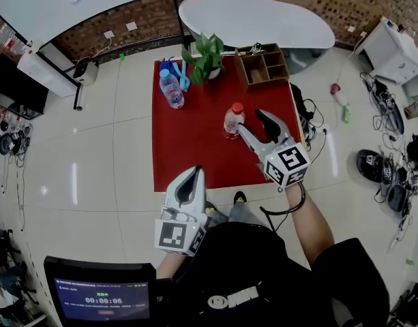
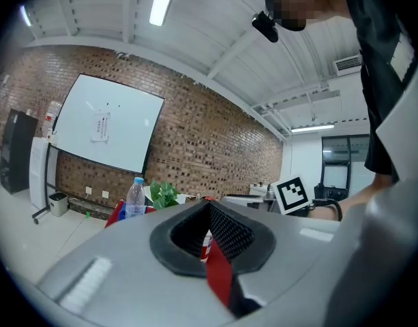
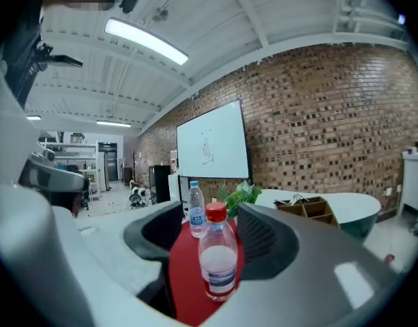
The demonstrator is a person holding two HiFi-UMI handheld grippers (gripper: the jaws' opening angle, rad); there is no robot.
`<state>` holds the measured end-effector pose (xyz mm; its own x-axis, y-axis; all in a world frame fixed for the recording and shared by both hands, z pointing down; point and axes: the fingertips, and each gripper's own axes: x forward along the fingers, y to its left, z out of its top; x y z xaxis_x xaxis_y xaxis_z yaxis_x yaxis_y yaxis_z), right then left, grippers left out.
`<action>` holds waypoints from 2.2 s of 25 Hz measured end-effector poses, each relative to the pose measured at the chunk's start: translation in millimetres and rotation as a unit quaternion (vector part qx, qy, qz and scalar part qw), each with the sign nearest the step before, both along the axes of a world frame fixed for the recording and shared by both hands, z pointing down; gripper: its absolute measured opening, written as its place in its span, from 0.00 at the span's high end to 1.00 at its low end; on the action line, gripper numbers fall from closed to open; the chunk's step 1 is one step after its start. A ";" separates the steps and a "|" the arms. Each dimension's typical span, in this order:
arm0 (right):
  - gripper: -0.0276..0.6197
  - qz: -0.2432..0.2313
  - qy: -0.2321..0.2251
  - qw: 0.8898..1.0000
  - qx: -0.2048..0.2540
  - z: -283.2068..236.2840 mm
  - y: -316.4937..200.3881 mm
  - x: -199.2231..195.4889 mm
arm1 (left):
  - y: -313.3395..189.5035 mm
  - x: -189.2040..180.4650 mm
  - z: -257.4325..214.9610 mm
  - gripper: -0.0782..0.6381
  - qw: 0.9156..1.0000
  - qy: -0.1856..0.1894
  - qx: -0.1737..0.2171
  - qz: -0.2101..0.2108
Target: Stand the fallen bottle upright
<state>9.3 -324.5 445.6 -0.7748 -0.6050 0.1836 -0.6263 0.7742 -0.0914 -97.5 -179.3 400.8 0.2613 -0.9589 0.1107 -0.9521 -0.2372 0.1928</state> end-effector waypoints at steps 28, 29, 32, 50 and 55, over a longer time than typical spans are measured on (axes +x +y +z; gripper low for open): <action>0.95 -0.042 -0.108 0.992 -0.054 -32.0 297.2 125.0 | 188.7 147.3 -11.4 0.89 0.999 -0.035 0.008 -0.003; 0.95 -0.043 -0.114 0.991 -0.057 -35.8 306.7 130.8 | 196.0 156.0 -13.5 0.89 0.999 -0.037 0.010 -0.002; 0.95 -0.049 -0.125 0.989 -0.062 -44.2 327.1 139.6 | 211.6 172.7 -19.2 0.89 0.999 -0.043 0.014 -0.002; 0.95 -0.037 -0.110 0.992 -0.046 -60.1 360.9 110.1 | 235.5 161.7 -27.7 0.89 1.000 -0.017 -0.001 0.017; 0.95 -0.035 -0.114 0.992 -0.036 -64.0 357.6 99.8 | 235.8 152.0 -25.5 0.89 1.000 -0.013 0.002 0.013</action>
